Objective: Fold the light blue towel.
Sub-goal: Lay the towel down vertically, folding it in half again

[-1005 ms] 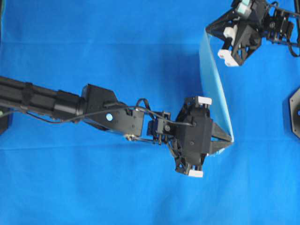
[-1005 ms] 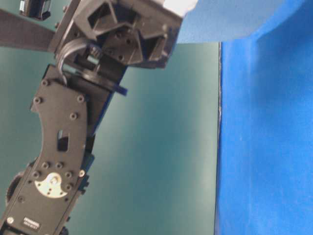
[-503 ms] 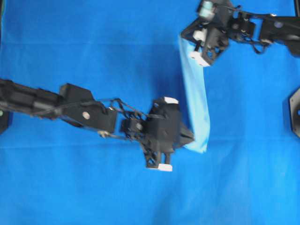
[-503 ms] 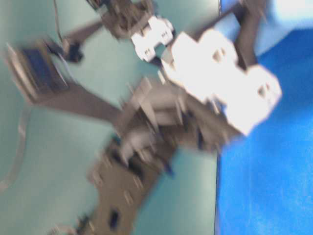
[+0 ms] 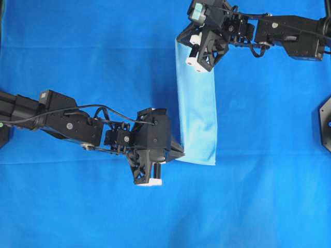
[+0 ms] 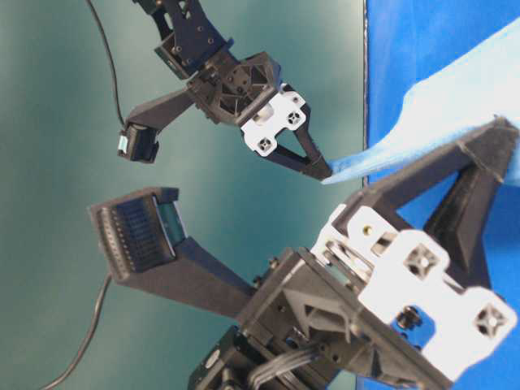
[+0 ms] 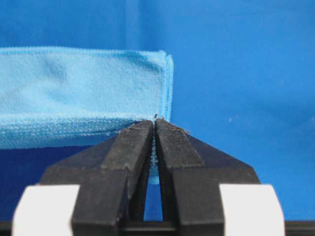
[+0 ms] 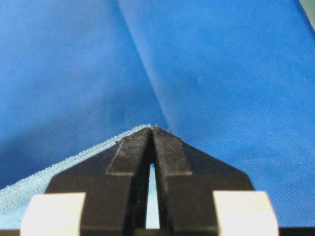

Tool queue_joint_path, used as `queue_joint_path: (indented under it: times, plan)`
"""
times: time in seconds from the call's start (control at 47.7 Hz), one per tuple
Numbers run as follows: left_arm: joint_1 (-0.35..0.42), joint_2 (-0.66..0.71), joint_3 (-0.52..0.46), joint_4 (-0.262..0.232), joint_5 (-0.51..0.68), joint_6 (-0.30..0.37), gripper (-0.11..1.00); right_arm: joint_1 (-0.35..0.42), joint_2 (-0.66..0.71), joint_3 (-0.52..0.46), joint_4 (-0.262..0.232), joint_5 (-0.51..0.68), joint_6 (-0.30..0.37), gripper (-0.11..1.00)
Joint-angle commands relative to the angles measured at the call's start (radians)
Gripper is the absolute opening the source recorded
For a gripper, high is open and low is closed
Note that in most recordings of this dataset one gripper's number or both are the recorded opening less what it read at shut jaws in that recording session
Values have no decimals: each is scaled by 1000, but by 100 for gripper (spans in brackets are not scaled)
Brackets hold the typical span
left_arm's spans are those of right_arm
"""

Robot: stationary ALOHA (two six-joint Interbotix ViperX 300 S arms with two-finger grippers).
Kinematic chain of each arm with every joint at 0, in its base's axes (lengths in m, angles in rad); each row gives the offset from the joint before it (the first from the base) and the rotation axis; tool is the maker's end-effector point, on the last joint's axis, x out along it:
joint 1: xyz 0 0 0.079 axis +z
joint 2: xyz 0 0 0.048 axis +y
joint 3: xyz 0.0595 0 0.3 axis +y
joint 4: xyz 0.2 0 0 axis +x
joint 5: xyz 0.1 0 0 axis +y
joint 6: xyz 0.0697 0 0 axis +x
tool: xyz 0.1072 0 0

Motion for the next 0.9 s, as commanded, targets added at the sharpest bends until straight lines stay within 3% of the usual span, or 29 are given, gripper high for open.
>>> queue_joint_path:
  times: [0.0, 0.126, 0.209, 0.377, 0.419, 0.503, 0.566, 0.628, 0.733, 0.88]
  plan:
    - [-52, -35, -9, 3, -8, -2, 3, -17, -12, -21, 0, -9, 8, 1]
    - [-51, -35, -9, 3, -5, 0, 4, -17, 0, -18, 0, -11, 8, 1]
    - [-48, -35, -8, 3, -5, 0, 10, -17, 14, -18, 0, -12, 8, 1]
    - [-38, -37, -3, 3, -2, 0, 45, -18, 37, -18, 3, -9, 9, 3]
    - [-37, -37, -3, 5, 2, 0, 53, -17, 37, -17, 3, -9, 9, 9]
    - [-31, -38, -3, 5, 8, 9, 65, -15, 35, -12, -2, -5, 0, 35]
    - [-25, -41, -3, 5, 15, 12, 69, -14, 32, -11, -2, 0, -3, 54]
    - [-17, -48, -3, 5, 31, 12, 69, -14, 31, -8, -2, 5, -3, 66]
    - [-12, -74, -3, 5, 84, 12, 69, -14, 21, -5, -3, 15, -3, 63]
    - [-11, -153, -2, 5, 253, 6, 69, -12, -41, 15, -3, 57, -3, 63]
